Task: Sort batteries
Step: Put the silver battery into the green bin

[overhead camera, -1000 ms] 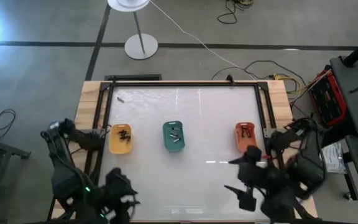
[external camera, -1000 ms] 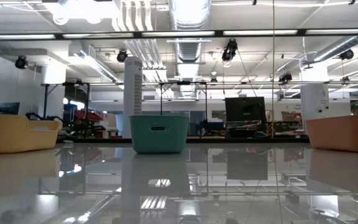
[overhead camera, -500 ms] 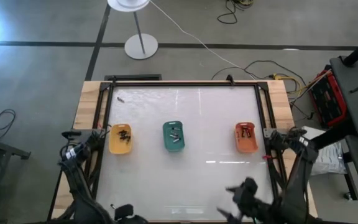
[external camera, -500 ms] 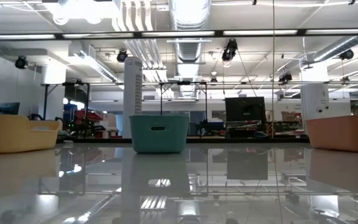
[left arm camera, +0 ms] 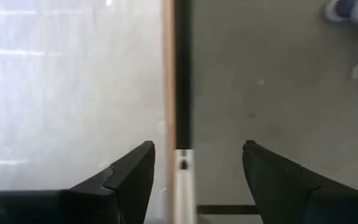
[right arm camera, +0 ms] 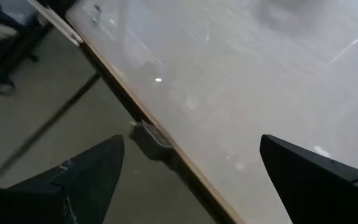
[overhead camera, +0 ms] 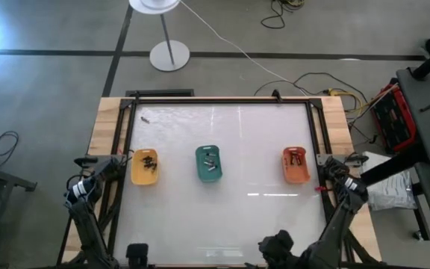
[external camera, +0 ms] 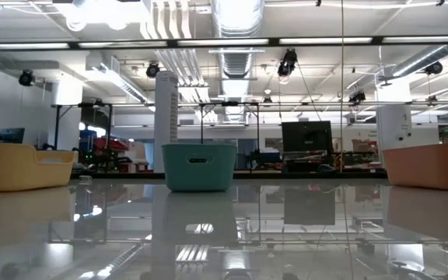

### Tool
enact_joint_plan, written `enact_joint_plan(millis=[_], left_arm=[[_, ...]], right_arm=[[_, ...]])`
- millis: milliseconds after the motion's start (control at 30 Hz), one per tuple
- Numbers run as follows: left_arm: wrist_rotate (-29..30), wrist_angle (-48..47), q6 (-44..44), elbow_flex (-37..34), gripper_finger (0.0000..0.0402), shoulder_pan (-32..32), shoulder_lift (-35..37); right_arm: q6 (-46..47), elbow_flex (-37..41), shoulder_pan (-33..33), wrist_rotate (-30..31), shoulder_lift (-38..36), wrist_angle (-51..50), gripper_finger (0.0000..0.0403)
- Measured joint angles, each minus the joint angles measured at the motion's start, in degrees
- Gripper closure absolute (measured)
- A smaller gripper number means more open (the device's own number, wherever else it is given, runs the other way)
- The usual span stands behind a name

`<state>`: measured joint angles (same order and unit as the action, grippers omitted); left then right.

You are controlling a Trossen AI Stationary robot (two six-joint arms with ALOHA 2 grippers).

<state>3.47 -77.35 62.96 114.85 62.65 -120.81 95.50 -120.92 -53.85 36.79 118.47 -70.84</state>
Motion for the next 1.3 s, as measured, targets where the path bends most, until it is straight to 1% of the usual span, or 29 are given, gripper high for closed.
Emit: enact_joint_plan(millis=[100, 200, 267, 333, 433, 567, 767, 867, 1033, 1200, 1300], left_arm=[[-0.05, 0.25, -1.94, -3.93, 0.0182, -0.02, 0.00], [-2.07, 0.44, -4.95, -7.86, 0.0182, 0.01, 0.00], [-2.65, 2.74, -7.42, -10.59, 0.0182, 0.33, 0.17], [-2.77, 6.42, -8.52, -13.92, 0.0182, 0.57, 1.02], [-3.63, 9.90, -8.13, -19.75, 0.0183, 0.58, 3.03], [-4.53, 11.08, -6.52, -27.37, 0.0183, 0.65, 6.72], [-4.47, 15.15, -4.82, -36.20, 0.0183, 0.97, 12.93], [-4.83, 19.56, -3.11, -40.47, 0.0192, 0.92, 14.89], [-7.13, 25.76, -2.30, -44.27, 0.0218, 0.93, 15.32], [-8.53, 26.43, -4.52, -47.07, 0.0241, 1.05, 14.28], [-9.19, 29.56, -4.54, -49.36, 0.0254, 0.70, 14.37]], right_arm=[[0.82, -1.86, 1.13, -0.72, 0.49, 1.73, 0.0035], [0.57, -3.99, 1.78, -2.26, 1.46, 2.38, 0.0035], [0.97, -4.73, 1.78, -2.08, 2.20, 2.60, 0.0035], [1.65, -5.42, 1.77, -0.64, 2.97, 3.52, 0.0035], [1.49, -5.51, 1.49, -0.25, 4.51, 6.08, 0.0035], [1.58, -5.45, 1.14, -1.20, 7.19, 9.03, 0.0035], [1.43, -5.45, 0.97, -1.28, 9.16, 13.57, 0.0035], [1.11, -5.45, 0.97, -1.29, 9.62, 14.24, 0.0035], [1.30, -5.45, 1.01, -1.28, 9.60, 14.56, 0.0035], [0.97, -5.80, 1.00, -1.27, 9.58, 16.57, 0.0035], [-0.33, -6.71, 1.02, -1.18, 9.58, 16.95, 0.0035]])
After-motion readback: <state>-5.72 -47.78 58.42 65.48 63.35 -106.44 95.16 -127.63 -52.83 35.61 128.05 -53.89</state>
